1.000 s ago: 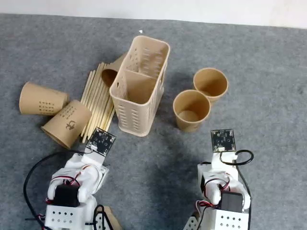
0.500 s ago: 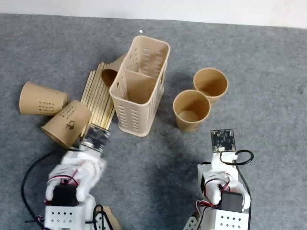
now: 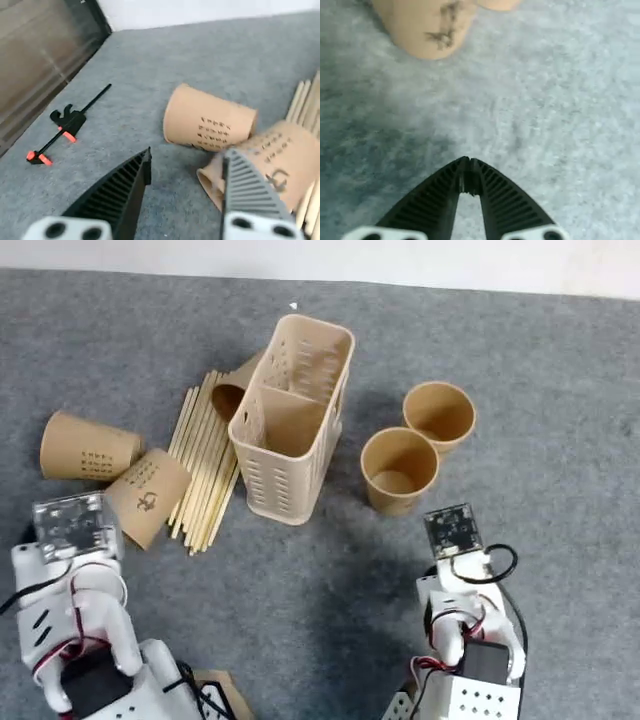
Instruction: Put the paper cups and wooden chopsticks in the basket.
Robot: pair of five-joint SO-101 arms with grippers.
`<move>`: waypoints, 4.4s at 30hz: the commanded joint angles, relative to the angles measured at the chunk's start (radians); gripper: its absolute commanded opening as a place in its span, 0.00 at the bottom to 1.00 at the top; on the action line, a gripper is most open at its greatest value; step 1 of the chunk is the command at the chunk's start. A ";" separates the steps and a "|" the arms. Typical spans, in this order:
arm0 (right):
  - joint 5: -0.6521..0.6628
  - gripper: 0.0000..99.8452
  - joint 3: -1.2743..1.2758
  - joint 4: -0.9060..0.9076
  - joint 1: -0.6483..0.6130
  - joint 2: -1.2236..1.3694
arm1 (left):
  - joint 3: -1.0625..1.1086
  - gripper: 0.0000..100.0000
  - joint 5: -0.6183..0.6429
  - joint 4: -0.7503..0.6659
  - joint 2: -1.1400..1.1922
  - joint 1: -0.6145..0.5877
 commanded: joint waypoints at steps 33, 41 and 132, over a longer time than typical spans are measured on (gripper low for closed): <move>0.011 0.01 0.139 0.015 0.038 -0.007 | -0.799 0.33 0.388 0.319 1.443 0.179; 0.011 0.01 0.139 0.012 0.038 -0.007 | -0.605 0.33 0.269 0.135 1.443 0.073; 0.011 0.01 0.139 0.008 0.036 -0.007 | -1.902 0.01 -0.615 0.746 1.799 0.785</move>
